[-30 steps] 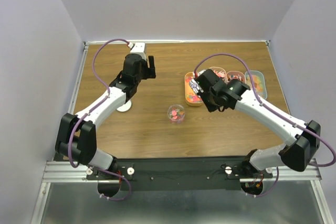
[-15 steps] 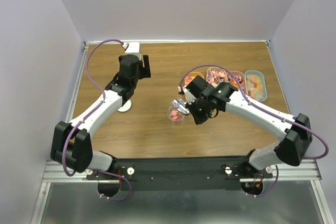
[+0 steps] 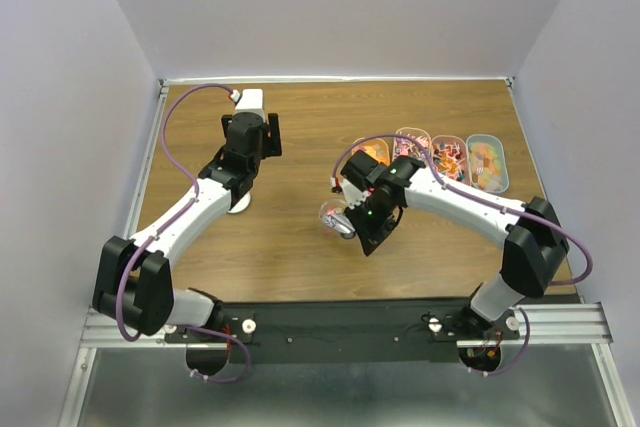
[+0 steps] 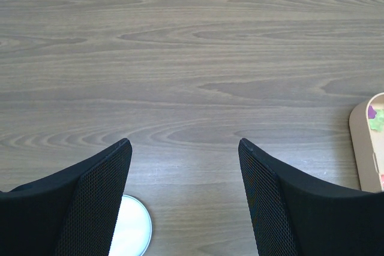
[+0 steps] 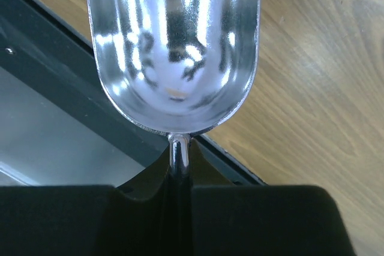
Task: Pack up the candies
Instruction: Place the fake candies in the packing bottle.
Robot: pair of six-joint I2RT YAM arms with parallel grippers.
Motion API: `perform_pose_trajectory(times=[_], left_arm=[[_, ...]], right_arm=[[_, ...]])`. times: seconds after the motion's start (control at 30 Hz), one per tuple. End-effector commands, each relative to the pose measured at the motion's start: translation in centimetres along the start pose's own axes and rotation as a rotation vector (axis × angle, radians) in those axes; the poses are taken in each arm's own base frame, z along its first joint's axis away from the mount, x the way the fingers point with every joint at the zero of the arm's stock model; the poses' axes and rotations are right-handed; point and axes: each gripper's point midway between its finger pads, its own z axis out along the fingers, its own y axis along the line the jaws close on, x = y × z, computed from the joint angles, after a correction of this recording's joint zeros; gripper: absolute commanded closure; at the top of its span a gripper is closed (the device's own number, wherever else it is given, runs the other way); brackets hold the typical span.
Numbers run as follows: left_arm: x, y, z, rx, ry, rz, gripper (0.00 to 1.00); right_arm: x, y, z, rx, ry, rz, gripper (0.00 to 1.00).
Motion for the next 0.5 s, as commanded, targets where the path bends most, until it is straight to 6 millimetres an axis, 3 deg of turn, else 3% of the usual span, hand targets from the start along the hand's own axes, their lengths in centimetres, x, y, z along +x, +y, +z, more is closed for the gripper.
perform_pose_trajectory(times=[0.0,0.13,0.47], left_arm=[[0.0,0.5,-0.2,-0.024,-0.005,0.012,0.2],[0.3,0.4,-0.1,-0.018,0.004,0.012,0.2],[0.3,0.1,0.1,-0.008,-0.006,0.007,0.2]], right_arm=[[0.2,1.4,-1.0,-0.064,0.049,0.064,0.99],[-0.3,1.0,-1.4,-0.079,0.059,0.126,0.99],[1.0,1.7,-2.6,-0.178,0.19,0.238,0.99]])
